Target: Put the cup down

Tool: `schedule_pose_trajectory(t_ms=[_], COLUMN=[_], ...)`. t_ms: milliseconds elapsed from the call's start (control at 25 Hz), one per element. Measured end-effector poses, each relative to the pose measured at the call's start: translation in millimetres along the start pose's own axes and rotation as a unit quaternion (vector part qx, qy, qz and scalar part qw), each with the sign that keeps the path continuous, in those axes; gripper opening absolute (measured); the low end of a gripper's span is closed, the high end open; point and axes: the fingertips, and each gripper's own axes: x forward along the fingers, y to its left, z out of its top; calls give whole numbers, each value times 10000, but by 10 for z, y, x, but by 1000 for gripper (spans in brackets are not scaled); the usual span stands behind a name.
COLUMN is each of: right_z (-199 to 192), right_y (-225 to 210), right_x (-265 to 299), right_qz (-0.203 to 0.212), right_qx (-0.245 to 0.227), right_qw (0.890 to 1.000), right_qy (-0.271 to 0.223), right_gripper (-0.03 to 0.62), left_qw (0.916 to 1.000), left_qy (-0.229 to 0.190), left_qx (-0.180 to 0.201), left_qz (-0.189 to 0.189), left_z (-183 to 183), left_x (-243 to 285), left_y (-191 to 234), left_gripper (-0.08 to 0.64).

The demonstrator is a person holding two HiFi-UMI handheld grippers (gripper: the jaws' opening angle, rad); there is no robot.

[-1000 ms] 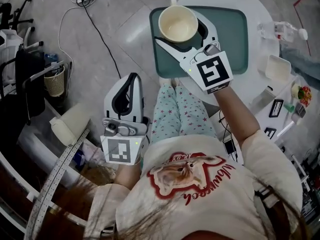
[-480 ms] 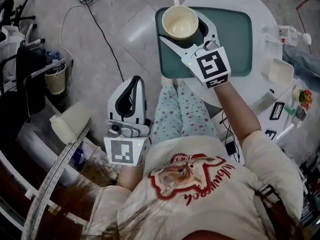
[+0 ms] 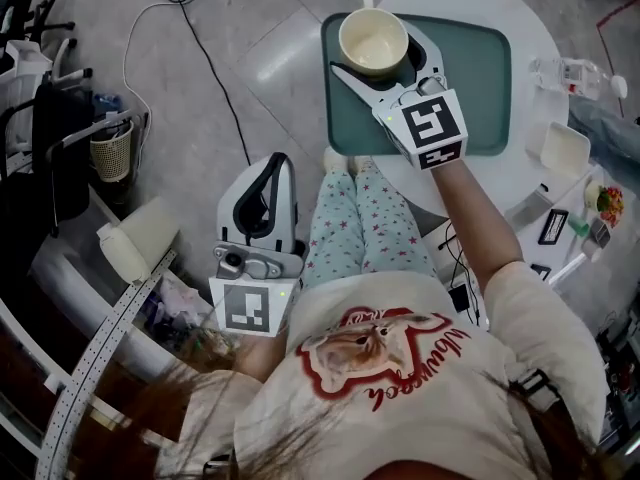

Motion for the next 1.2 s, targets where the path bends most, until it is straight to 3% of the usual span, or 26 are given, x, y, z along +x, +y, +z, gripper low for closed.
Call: schedule_pose_trajectory(t_ms=[360,760,1200], right_z=[-153,-253,-325], right_y=[-1,-30,-30], right_x=[22,15,14], right_qz=[-27,32,79], right_qx=[-69,217,131], right_qw=[9999,9993,9986], right_qy=[126,287,515], right_gripper=[416,416,416], left_qw=[10000,10000,9996], left_qy=[-14,-38,-171], left_qx=[-10,9,-193], left_qz=[-4,13,62], left_z=[4,9,92], left_x=[-12,-21,-7], left_y=[-15,-40,-14], left_gripper=[15,15,15])
